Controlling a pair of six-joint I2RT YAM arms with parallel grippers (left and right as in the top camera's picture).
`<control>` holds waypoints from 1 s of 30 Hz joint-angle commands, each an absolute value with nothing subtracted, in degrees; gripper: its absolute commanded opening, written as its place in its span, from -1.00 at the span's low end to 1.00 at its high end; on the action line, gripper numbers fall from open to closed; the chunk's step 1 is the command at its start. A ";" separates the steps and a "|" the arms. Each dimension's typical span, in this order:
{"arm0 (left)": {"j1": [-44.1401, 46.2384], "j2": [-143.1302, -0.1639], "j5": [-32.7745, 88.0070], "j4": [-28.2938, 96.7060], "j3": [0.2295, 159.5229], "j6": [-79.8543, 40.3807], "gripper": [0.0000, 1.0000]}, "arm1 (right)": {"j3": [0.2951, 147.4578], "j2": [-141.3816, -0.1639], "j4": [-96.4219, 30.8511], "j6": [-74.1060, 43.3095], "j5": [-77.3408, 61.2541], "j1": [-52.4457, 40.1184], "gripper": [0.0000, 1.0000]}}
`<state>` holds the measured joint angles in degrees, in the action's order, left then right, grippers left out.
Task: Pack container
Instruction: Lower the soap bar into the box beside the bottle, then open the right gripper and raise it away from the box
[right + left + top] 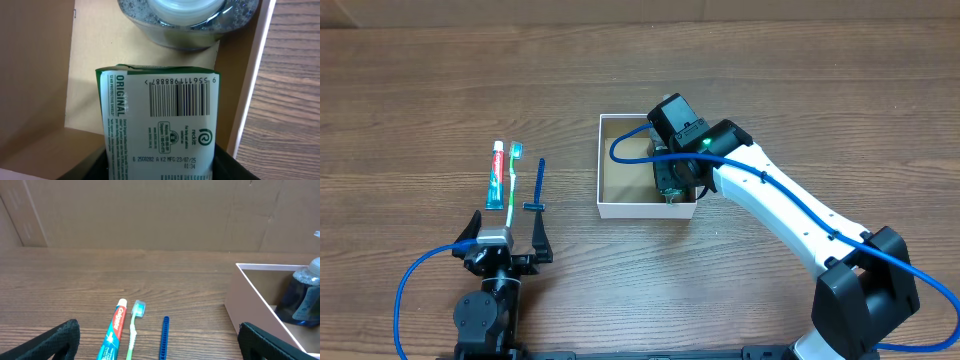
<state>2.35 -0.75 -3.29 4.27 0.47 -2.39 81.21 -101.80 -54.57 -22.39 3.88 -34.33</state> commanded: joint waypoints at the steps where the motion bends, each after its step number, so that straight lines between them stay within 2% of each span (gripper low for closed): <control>1: 1.85 -0.32 -3.57 4.05 0.27 -1.69 1.00 | 81.34 -101.84 -54.02 -22.74 5.13 -34.35 0.11; 2: 1.85 -0.32 -3.57 4.05 0.27 -1.69 1.00 | 81.34 -101.84 -54.11 -22.74 5.08 -34.35 0.18; 3: 1.85 -0.32 -3.57 4.05 0.27 -1.69 1.00 | 81.34 -101.82 -54.13 -22.74 5.06 -34.35 0.45; 4: 1.85 -0.32 -3.57 4.05 0.27 -1.69 1.00 | 81.34 -101.78 -54.13 -22.74 5.04 -34.35 0.60; 5: 1.85 -0.32 -3.57 4.05 0.27 -1.69 1.00 | 81.36 -101.62 -54.28 -22.74 5.06 -34.35 0.95; 6: 1.85 -0.32 -3.57 4.05 0.27 -1.69 1.00 | 81.38 -101.38 -54.43 -22.74 5.04 -34.39 1.00; 14: 1.85 -0.32 -3.57 4.05 0.27 -1.69 1.00 | 81.41 -93.43 -56.36 -22.74 5.54 -34.28 1.00; 20: 1.85 -0.32 -3.57 4.05 0.27 -1.69 1.00 | 81.41 -84.38 -61.30 -22.76 12.56 -31.59 1.00; 24: 1.85 -0.32 -3.57 4.05 0.27 -1.69 1.00 | 81.41 -80.25 -65.49 -22.76 15.64 -25.89 1.00; 30: 1.85 -0.32 -3.57 4.05 0.27 -1.69 1.00 | 81.38 -79.33 -70.04 -22.33 14.50 -11.31 1.00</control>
